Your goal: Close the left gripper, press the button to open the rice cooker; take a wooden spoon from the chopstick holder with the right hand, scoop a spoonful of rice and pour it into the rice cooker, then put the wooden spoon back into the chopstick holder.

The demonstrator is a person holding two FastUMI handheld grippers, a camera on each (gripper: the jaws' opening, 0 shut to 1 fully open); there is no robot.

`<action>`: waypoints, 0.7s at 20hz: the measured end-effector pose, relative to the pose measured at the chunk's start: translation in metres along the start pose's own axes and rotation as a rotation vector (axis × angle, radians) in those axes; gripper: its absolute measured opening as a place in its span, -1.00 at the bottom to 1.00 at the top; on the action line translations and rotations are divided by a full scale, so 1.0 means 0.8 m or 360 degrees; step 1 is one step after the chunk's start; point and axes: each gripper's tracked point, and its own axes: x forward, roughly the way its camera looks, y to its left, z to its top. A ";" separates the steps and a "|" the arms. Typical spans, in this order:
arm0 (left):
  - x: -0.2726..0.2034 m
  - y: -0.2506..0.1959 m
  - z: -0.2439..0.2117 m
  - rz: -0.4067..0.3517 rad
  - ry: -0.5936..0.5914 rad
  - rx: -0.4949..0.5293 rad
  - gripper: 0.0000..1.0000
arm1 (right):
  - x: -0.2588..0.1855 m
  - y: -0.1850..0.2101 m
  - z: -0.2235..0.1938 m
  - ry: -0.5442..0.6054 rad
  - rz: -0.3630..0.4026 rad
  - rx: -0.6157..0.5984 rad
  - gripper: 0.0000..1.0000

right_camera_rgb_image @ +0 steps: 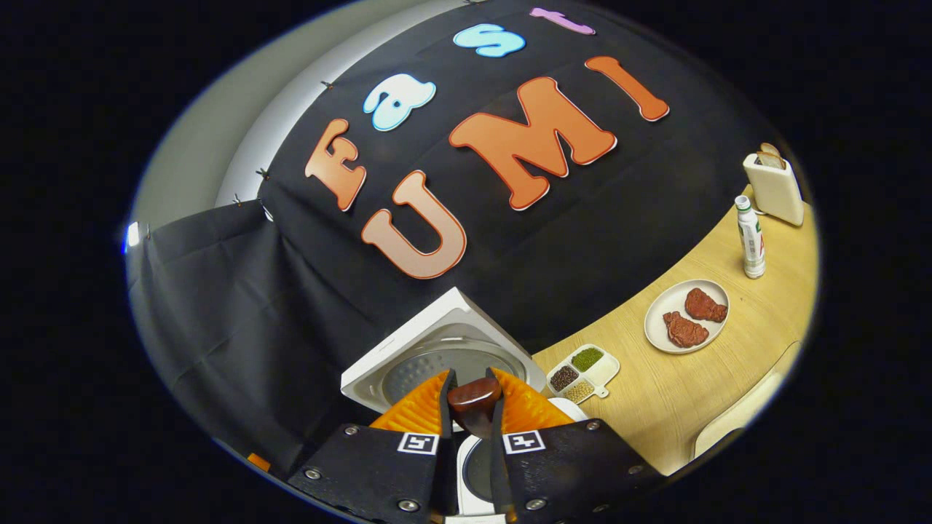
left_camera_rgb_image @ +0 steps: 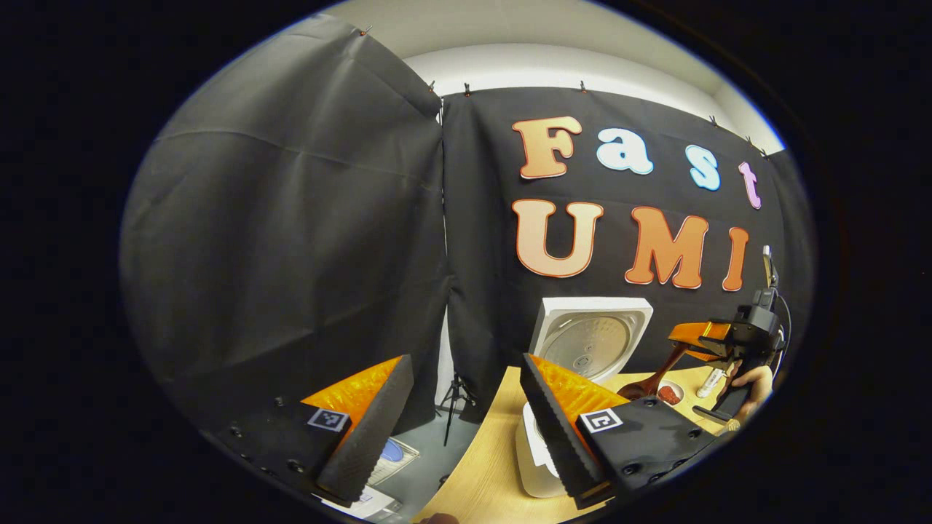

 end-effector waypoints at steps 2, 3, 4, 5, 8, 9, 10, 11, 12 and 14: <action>-0.006 -0.004 0.002 -0.0008 -0.0002 0.0001 1.00 | -0.002 0.006 0.001 -0.0016 0.0009 -0.0082 -0.65; -0.007 -0.006 0.003 -0.0013 -0.0005 0.0001 1.00 | -0.002 0.010 0.001 -0.0021 0.0011 -0.0126 -0.64; -0.006 -0.007 0.003 -0.0014 -0.0008 0.0001 1.00 | -0.002 0.014 0.000 -0.0026 0.0018 -0.0165 -0.65; -0.007 -0.007 0.004 -0.0015 -0.0010 0.0000 1.00 | -0.004 0.019 0.000 -0.0029 0.0027 -0.0199 -0.65; -0.013 -0.008 0.003 -0.0014 -0.0009 0.0006 0.98 | -0.005 0.035 -0.001 -0.0036 0.0054 -0.0295 -0.65; -0.013 -0.006 0.003 -0.0013 -0.0010 0.0008 1.00 | -0.006 0.038 -0.002 -0.0038 0.0057 -0.0328 -0.65; -0.013 -0.005 0.004 -0.0009 -0.0012 0.0010 1.00 | -0.007 0.041 -0.001 -0.0038 0.0060 -0.0365 -0.65; -0.014 -0.005 0.002 -0.0004 -0.0014 0.0011 1.00 | -0.008 0.044 -0.003 -0.0036 0.0065 -0.0401 -0.65; -0.015 -0.005 0.002 -0.0001 -0.0014 0.0011 1.00 | -0.008 0.047 -0.004 -0.0034 0.0070 -0.0434 -0.65; -0.015 -0.004 0.003 0.0007 -0.0014 0.0013 1.00 | -0.009 0.054 -0.008 -0.0030 0.0084 -0.0495 -0.65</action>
